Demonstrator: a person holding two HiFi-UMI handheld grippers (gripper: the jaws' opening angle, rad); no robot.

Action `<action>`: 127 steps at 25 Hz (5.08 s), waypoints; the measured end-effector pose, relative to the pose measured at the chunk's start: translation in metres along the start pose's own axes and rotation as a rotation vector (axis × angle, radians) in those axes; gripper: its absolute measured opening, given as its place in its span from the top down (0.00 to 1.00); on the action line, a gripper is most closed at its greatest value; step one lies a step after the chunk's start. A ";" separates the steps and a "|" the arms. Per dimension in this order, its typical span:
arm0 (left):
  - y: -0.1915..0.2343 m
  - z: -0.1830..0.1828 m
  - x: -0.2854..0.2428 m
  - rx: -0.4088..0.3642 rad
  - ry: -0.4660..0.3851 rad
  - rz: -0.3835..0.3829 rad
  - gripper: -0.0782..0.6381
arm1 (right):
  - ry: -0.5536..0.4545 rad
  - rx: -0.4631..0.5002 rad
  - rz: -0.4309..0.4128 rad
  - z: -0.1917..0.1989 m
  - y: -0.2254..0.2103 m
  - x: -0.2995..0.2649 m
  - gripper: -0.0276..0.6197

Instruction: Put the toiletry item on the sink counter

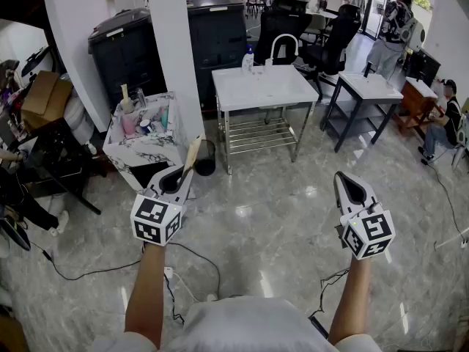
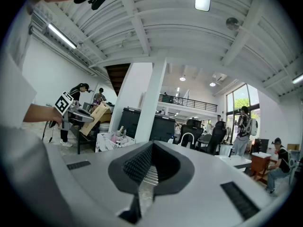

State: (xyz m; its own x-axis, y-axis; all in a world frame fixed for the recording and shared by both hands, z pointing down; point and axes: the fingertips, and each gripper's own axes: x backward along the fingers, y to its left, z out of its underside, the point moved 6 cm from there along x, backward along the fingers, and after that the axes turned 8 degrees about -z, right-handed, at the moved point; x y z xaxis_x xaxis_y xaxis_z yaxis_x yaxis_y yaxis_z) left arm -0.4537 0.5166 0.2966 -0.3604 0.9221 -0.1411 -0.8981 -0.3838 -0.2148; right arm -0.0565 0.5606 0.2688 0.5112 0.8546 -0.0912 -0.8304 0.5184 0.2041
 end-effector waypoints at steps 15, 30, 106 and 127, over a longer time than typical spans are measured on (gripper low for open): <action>-0.075 -0.015 -0.013 0.002 0.008 -0.038 0.84 | -0.019 -0.009 -0.035 0.022 -0.061 0.044 0.96; -0.136 -0.022 -0.052 0.026 0.033 -0.078 0.84 | 0.032 -0.047 -0.105 0.059 -0.127 0.064 0.96; -0.103 0.132 -0.978 -0.384 0.710 0.438 0.84 | 0.310 -0.235 -0.193 0.271 -0.644 -0.605 0.96; -0.127 0.164 -1.006 -0.138 0.675 0.701 0.73 | 0.387 -0.264 -0.152 0.288 -0.649 -0.620 0.96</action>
State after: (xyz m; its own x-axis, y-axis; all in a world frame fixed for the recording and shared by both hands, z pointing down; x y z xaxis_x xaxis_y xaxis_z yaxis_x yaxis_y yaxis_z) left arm -0.0184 -0.3541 0.6243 -0.5420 0.2778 -0.7932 -0.4831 -0.8753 0.0235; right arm 0.2296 -0.3139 0.4739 0.5528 0.6906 -0.4663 -0.8060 0.5851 -0.0889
